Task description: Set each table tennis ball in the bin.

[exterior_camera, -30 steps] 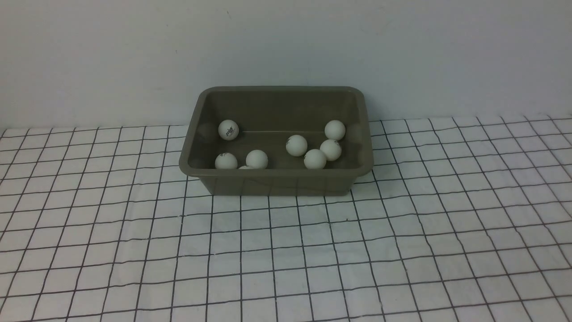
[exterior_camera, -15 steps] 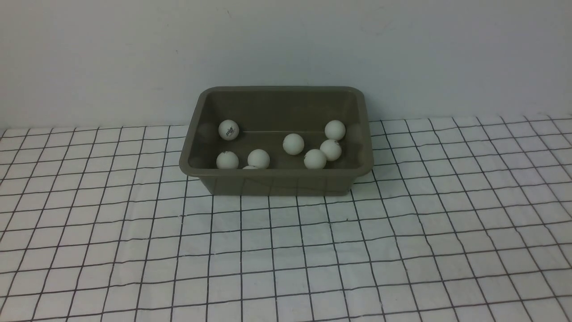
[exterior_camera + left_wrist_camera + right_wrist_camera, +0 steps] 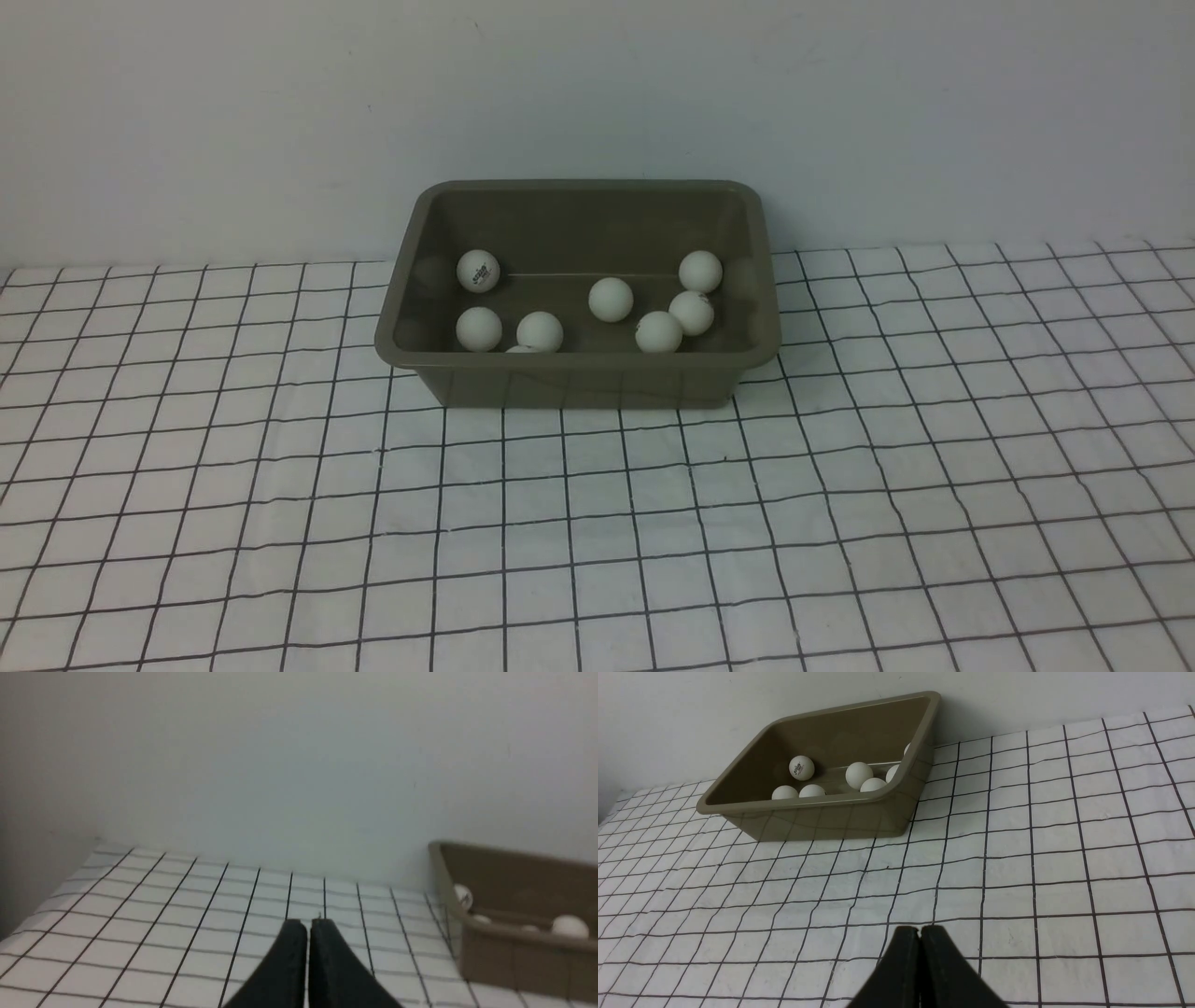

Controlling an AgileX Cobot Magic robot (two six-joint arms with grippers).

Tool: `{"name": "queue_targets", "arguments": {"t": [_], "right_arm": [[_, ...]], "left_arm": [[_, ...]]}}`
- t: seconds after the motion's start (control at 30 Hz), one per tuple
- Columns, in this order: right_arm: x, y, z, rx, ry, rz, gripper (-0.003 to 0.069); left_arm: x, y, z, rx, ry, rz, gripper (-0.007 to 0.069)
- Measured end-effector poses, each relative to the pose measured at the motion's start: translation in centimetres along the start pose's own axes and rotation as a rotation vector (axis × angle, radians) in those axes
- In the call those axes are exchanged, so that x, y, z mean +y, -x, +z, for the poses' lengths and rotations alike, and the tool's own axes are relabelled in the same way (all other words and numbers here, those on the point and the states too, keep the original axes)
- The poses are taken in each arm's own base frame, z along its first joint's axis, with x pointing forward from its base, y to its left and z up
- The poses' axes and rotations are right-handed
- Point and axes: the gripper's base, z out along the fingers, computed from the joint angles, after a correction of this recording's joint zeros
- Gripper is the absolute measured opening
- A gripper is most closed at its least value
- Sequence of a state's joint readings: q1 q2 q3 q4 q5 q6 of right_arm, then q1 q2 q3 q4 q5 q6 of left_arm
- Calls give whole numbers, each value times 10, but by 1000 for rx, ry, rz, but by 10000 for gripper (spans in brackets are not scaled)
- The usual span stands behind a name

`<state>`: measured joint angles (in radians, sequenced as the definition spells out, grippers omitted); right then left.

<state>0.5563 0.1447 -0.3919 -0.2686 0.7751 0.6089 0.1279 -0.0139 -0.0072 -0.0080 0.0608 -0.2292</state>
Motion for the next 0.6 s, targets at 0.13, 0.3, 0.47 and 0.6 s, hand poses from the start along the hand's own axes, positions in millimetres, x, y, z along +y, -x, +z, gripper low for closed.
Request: {"name": "queue_targets", "arguments": {"t": [0.13, 0.3, 0.47, 0.6], "right_arm": [[0, 0, 0, 0, 0, 0, -18], [0, 0, 0, 0, 0, 0, -18], [0, 0, 0, 0, 0, 0, -18], [0, 0, 0, 0, 0, 0, -18]], "left_arm": [[2, -14, 1, 62, -3, 126, -4], [2, -21, 0, 134, -11, 222, -4], [3, -31, -2, 247, -17, 221, -4], [3, -35, -3, 291, -20, 220, -4]]}}
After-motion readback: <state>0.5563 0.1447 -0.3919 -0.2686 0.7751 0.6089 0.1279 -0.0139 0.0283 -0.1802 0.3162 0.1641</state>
